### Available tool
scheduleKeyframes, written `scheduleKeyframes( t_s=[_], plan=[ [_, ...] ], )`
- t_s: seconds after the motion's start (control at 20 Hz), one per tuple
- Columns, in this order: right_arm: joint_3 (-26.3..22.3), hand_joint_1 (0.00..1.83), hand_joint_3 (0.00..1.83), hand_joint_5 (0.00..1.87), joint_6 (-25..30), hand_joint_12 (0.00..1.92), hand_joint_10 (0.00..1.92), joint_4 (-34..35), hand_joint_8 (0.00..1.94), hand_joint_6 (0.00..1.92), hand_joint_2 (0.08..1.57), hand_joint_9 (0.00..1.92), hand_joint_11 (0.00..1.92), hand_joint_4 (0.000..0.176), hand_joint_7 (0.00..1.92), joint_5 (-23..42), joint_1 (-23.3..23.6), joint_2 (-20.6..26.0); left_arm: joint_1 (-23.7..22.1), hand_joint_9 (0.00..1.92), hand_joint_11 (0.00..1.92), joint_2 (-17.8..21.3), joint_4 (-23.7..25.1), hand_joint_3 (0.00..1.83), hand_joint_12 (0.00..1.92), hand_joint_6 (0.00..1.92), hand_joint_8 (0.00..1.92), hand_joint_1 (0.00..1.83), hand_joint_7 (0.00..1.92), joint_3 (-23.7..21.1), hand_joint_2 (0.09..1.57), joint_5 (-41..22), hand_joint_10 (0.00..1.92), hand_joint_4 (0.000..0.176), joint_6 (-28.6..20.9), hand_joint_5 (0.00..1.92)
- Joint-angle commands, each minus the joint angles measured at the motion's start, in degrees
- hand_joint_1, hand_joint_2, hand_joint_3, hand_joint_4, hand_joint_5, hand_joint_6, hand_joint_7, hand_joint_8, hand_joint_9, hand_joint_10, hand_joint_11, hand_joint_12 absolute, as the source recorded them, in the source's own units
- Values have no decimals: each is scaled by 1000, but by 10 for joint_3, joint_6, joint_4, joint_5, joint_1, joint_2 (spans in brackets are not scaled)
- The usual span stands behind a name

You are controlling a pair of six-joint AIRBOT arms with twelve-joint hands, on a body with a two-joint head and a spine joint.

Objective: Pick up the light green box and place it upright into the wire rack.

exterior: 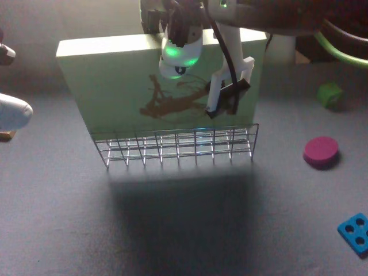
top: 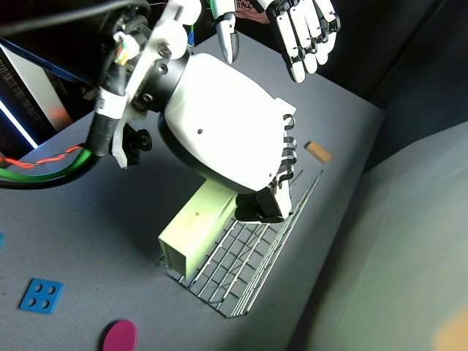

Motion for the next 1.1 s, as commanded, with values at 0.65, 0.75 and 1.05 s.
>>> scheduleKeyframes(
  t_s=[0.65,0.75,1.05],
  plan=[
    [24,1249,0,842,19,1659,1345,-64,1231,1006,1155,712,620,0,978,45,-45,-13,-8,276,0,2,34,2,774,0,2,137,336,-2,1188,-37,3,0,0,327],
    [28,1344,1,741,27,1668,1572,-64,1250,1082,1203,675,600,0,904,50,-50,-13,-8,275,0,2,34,2,773,1,1,137,334,-2,1188,-37,2,0,0,328],
    [32,1329,0,754,44,1677,1531,-84,1239,1077,1195,685,605,0,921,50,-60,-14,-9,274,0,2,34,2,770,1,0,136,334,-3,1190,-38,1,0,0,329]
  ],
)
